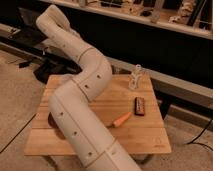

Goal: Place the white sponge in the ceramic cup

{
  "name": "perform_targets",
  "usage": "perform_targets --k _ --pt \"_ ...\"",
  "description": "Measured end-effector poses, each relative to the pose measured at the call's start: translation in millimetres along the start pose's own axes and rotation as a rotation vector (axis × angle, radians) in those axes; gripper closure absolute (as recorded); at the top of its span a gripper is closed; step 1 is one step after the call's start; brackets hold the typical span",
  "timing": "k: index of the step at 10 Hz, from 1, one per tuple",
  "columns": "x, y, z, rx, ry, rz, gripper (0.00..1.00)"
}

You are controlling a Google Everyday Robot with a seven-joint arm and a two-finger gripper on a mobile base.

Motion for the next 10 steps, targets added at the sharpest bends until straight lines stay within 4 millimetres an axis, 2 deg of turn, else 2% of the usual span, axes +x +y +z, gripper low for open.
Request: perform_targets --k 5,10 --pt "-12 10 -28 0.013 -0.013 -0.115 1.00" --pt "-12 10 -28 0.014 -0.012 -0.117 1.00"
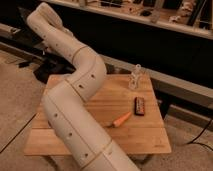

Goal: Place the white sponge in the ceramic cup

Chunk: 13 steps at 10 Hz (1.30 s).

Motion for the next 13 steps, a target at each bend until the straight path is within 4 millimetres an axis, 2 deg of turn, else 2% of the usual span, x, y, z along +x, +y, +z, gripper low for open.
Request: perform_targets --k 12,13 --pt "-0.6 1.2 0.6 -0.001 0.002 -0.006 1.00" --pt "-2.0 7.1 6.3 -0.015 0.007 -0.030 1.00"
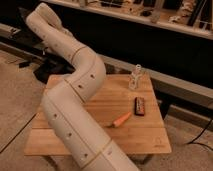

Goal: Place the white sponge in the ceramic cup

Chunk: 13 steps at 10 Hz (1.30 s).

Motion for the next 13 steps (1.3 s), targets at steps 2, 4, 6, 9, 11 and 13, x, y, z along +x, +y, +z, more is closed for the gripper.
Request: perform_targets --k 2,4,6,9,11,13 --pt "-24 27 11 -0.086 -0.071 -0.049 1.00" --pt "-45 44 10 -0.164 -0.181 -0.064 1.00" --pt "-48 47 7 -0.182 -0.223 -0.098 1.00" --pt "-28 49 0 -0.147 -0.177 -0.193 1.00" --pt "-6 61 -3 -0.122 -0.108 -0.267 1.00" --pt "9 78 -7 -0.094 -0.056 -0.342 1.00"
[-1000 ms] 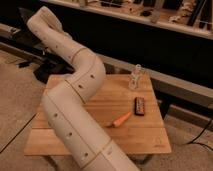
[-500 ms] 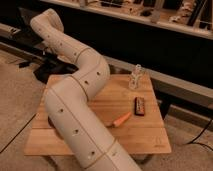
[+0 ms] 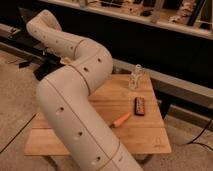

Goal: Place the white sponge in the ceramic cup

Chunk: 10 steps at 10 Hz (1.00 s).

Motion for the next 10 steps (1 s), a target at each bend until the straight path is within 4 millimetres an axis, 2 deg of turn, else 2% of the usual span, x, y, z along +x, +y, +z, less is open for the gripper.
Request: perform_targets --k 1,3,5,7,10 --pt "1 16 -2 0.017 0.041 -0.064 1.00" --pt "-5 34 -3 0.042 0.089 -0.141 1.00" --pt "-11 40 1 0.066 0.131 -0.194 1.00" --pt "-19 37 4 0.101 0.177 -0.242 1.00" --pt "-26 18 4 0.166 0.279 -0.311 1.00"
